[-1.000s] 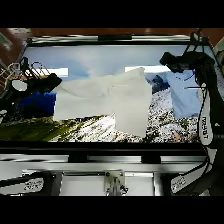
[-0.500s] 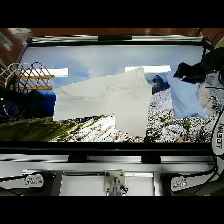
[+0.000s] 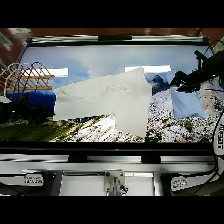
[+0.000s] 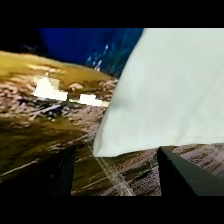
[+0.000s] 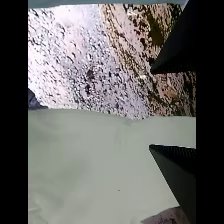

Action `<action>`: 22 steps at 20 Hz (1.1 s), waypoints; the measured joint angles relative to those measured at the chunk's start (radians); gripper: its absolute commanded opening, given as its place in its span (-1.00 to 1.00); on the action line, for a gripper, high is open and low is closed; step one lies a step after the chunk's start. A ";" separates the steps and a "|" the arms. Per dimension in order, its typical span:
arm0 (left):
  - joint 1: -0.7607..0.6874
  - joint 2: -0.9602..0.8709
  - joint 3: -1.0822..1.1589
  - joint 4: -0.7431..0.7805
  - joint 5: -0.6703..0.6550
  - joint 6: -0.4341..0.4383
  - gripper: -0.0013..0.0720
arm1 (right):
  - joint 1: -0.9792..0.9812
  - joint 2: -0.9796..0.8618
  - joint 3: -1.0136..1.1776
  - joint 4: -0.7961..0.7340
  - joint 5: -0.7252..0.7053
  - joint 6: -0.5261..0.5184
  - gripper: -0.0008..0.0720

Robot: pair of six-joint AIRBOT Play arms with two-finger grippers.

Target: Fold the shirts.

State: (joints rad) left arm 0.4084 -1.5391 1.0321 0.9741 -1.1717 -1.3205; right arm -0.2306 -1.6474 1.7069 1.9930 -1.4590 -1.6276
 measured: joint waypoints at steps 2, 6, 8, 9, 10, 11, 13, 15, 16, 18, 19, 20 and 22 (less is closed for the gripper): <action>-0.019 -0.019 -0.004 -0.027 0.008 0.009 0.68 | -0.004 0.000 -0.002 0.003 -0.002 0.000 0.53; -0.069 -0.043 -0.010 -0.043 0.049 0.018 -0.15 | -0.002 -0.002 -0.003 0.013 -0.007 0.000 0.53; -0.090 -0.048 -0.010 -0.055 0.069 0.005 -0.54 | -0.003 -0.006 -0.004 0.013 -0.010 0.001 0.53; -0.096 -0.050 -0.011 -0.054 0.082 -0.002 -0.87 | 0.000 -0.011 -0.009 0.012 -0.015 0.004 0.53; -0.103 -0.051 -0.011 -0.056 0.089 -0.002 -0.87 | 0.006 -0.016 -0.018 0.013 -0.022 0.005 0.53; -0.106 -0.050 -0.011 -0.057 0.090 -0.003 -0.87 | 0.016 -0.023 -0.034 0.013 -0.023 0.008 0.53; -0.110 -0.047 -0.008 -0.057 0.089 -0.002 -0.87 | 0.046 -0.041 -0.083 0.010 -0.020 -0.002 0.53; -0.113 -0.039 -0.003 -0.052 0.082 0.000 -0.87 | 0.081 -0.068 -0.143 0.012 -0.007 -0.027 0.53; -0.113 -0.030 0.000 -0.058 0.080 0.000 -0.87 | 0.093 -0.087 -0.169 0.014 0.000 -0.035 0.53; -0.115 -0.018 0.001 -0.061 0.071 0.009 -0.87 | 0.108 -0.126 -0.208 0.034 0.019 -0.050 0.53; -0.115 -0.013 0.003 -0.066 0.070 0.015 -0.87 | 0.114 -0.144 -0.220 0.050 0.037 -0.054 0.53; -0.115 -0.010 0.003 -0.066 0.070 0.018 -0.87 | 0.120 -0.157 -0.228 0.069 0.051 -0.058 0.53; -0.115 -0.006 0.003 -0.067 0.067 0.023 -0.87 | 0.137 -0.177 -0.239 0.093 0.090 -0.062 0.53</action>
State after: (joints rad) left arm 0.2935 -1.5448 1.0355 0.9070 -1.1046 -1.2972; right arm -0.0937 -1.8248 1.4677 2.0861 -1.3689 -1.6897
